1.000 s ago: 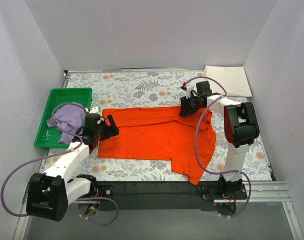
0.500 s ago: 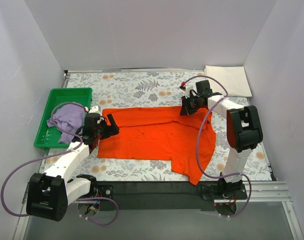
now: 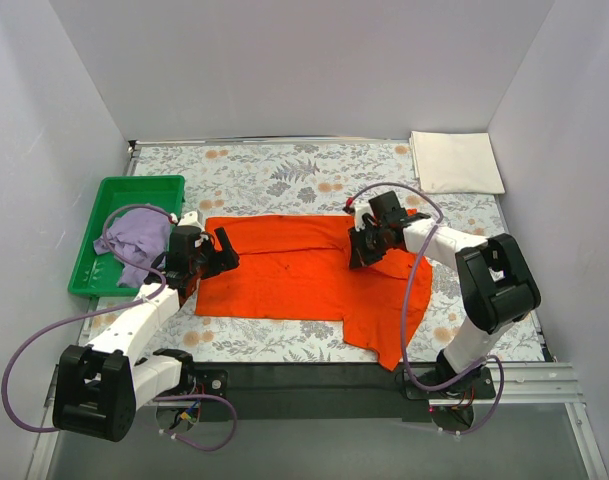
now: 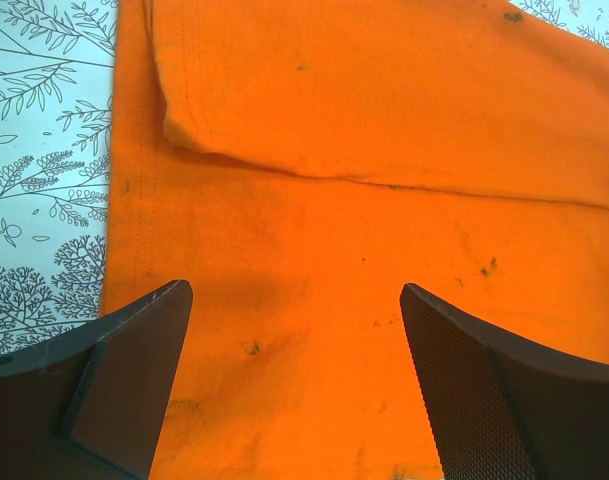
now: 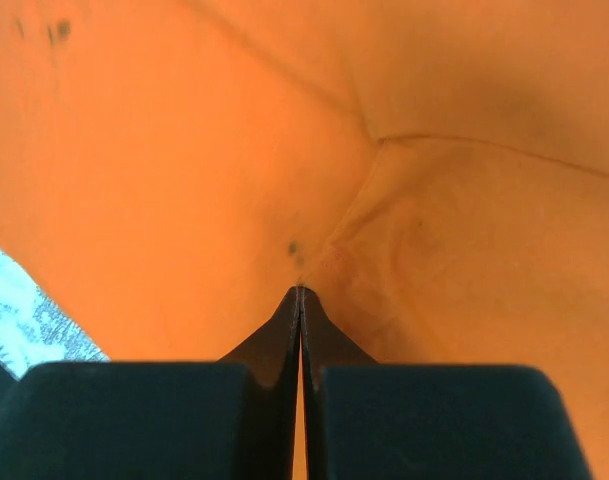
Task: Fold and stack the t-shirts
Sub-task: Fold the tshirt
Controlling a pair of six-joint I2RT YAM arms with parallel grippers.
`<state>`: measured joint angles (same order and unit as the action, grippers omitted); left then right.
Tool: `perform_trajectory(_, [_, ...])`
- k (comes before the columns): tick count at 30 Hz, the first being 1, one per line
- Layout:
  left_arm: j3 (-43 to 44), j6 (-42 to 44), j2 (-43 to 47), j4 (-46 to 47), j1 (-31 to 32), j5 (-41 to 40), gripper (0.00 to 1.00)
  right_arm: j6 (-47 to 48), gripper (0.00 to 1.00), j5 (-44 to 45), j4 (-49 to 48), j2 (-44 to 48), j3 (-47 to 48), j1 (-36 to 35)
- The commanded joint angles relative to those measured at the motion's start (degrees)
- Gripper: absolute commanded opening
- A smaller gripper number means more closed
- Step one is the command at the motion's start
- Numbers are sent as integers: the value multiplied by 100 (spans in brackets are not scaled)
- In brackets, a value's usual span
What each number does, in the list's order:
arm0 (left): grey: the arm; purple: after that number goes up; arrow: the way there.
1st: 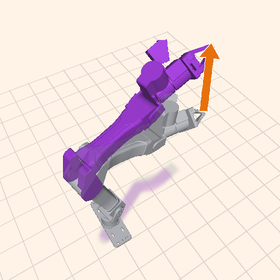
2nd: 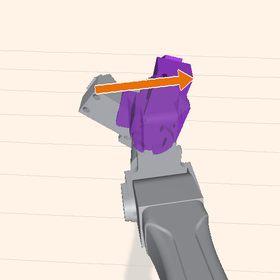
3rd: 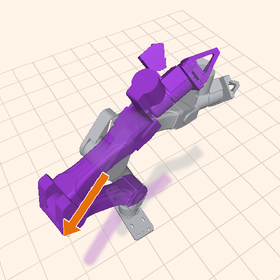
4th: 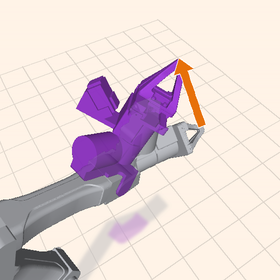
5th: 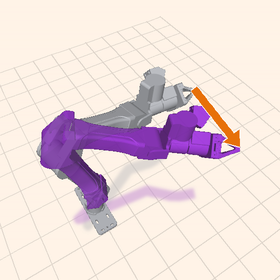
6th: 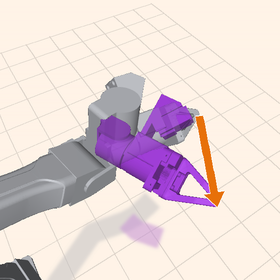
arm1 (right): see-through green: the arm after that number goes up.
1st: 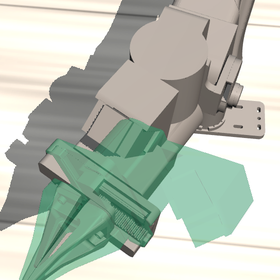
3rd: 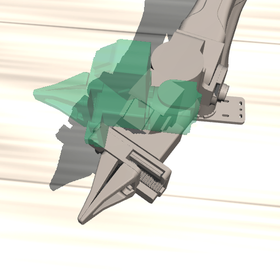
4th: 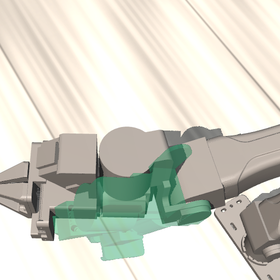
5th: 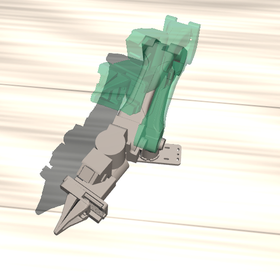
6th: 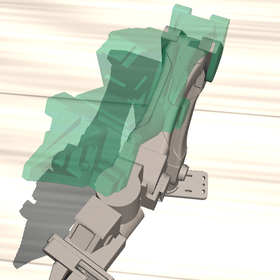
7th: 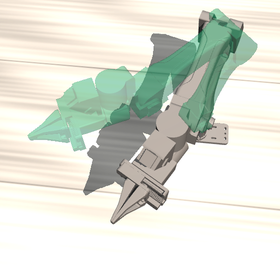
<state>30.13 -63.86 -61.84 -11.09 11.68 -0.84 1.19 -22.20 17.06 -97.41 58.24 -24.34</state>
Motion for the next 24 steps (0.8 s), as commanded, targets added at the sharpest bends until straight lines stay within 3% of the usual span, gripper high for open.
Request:
perform_trajectory(1, [-16, 84, -12, 116, -17, 23, 79, -628, 3, 225, 131, 327, -364, -158])
perform_trajectory(6, [-16, 84, -21, 134, -17, 40, 79, -594, 16, 163, 666, 608, -191, -273])
perform_trajectory(10, [-7, 66, -12, 125, -8, 32, 79, -375, 36, 1029, 939, 898, 196, -247])
perform_trajectory(12, [-7, 14, 6, 99, -17, 5, 79, -409, 41, 1470, 948, 960, 390, -151])
perform_trajectory(14, [106, -241, 15, -6, -17, -126, 78, -592, 43, 1955, 940, 934, 521, 191])
perform_trajectory(18, [651, -601, -239, -60, -17, -487, 77, -997, 43, 1904, 773, 584, 1013, 1358])
perform_trajectory(24, [1846, -575, -1829, 28, -131, -540, 75, -1585, 43, 1158, 273, -173, 1541, 2371])
